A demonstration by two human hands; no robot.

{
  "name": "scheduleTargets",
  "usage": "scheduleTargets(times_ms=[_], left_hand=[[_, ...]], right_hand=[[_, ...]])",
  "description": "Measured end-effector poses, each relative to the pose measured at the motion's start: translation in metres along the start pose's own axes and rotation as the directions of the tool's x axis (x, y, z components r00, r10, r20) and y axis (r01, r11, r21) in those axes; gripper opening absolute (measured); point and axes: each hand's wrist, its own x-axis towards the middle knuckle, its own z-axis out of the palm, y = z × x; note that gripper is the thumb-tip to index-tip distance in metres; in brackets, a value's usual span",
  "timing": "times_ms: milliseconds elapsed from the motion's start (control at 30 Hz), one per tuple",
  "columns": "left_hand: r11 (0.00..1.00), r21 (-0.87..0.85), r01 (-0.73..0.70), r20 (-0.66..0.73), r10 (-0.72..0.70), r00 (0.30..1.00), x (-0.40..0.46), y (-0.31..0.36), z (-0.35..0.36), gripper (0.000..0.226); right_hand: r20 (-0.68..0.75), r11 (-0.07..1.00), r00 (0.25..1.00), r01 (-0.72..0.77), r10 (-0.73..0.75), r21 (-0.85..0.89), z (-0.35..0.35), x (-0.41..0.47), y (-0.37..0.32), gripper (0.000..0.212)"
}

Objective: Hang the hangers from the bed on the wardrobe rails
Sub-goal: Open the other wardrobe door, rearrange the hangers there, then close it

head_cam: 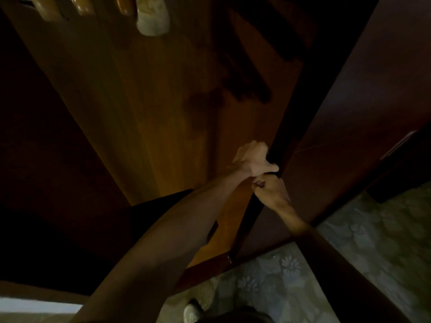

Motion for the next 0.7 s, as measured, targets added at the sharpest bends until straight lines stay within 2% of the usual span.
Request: scheduleTargets(times_ms=[167, 300, 500, 700], left_hand=[[1.0, 0.024, 0.014, -0.017, -0.014, 1.0, -0.012, -0.008, -0.005, 0.034], [0.998, 0.038, 0.04, 0.0, -0.04, 0.999, -0.026, -0.011, -0.011, 0.035], [0.988, 0.042, 0.15, 0.0, -0.15, 0.989, -0.046, -0.014, -0.021, 0.03], [0.971, 0.041, 0.237, -0.011, -0.237, 0.971, -0.065, -0.026, -0.027, 0.026]], right_hand=[[0.002, 0.997, 0.999, -0.054, 0.054, -0.046, -0.003, 0.004, 0.002, 0.024], [0.035, 0.987, 0.995, -0.087, 0.093, -0.137, -0.007, 0.006, -0.004, 0.018], [0.129, 0.969, 0.989, -0.035, 0.069, -0.245, -0.009, 0.013, -0.003, 0.017], [0.168, 0.973, 0.984, 0.089, -0.054, -0.212, 0.0, 0.017, 0.003, 0.019]])
